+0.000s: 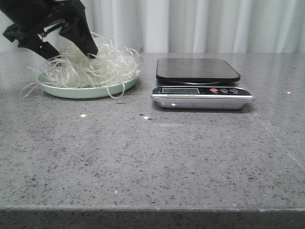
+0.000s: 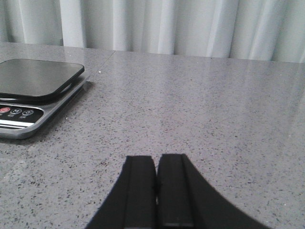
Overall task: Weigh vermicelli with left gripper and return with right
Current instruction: 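Lower the left gripper into the vermicelli on the green plate and grasp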
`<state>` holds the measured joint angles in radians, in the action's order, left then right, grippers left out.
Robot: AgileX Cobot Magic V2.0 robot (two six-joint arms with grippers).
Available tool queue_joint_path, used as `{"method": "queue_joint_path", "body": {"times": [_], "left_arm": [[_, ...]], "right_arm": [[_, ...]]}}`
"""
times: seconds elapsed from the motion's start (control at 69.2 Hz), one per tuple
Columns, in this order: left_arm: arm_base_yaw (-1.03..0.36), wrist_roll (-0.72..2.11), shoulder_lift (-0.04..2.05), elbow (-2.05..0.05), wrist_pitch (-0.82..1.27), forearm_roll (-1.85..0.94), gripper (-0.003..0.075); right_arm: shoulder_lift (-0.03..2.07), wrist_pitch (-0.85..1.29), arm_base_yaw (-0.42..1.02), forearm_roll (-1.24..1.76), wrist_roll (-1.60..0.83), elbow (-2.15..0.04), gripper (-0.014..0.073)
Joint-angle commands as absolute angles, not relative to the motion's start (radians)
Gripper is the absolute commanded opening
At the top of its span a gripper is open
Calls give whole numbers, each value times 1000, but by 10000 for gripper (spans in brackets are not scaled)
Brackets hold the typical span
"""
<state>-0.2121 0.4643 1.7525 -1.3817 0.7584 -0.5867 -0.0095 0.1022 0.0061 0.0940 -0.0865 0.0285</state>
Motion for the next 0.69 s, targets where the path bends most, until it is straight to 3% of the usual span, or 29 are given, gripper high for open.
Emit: {"method": "queue_joint_path", "body": {"times": [0.0,0.159,0.246,0.419,0.549,0.679], "left_arm": [[-218,468,1729,-1415,720,-598,589],[-220,468,1748,-1415,720,-585,573],[-220,468,1756,-1415,726,-585,522],[-220,468,1770,-1415,734,-585,324],[-220,468,1772,-1415,734,-585,125],[-220,468,1772,-1415,732,-585,144]], "right_arm": [[-25,18,2,80,-94,20,151],[-25,18,2,80,-94,20,151],[-25,18,2,80,-94,20,151],[-25,18,2,80,-94,20,151],[-25,18,2,80,-94,20,151],[-25,18,2,80,-94,20,151]]}}
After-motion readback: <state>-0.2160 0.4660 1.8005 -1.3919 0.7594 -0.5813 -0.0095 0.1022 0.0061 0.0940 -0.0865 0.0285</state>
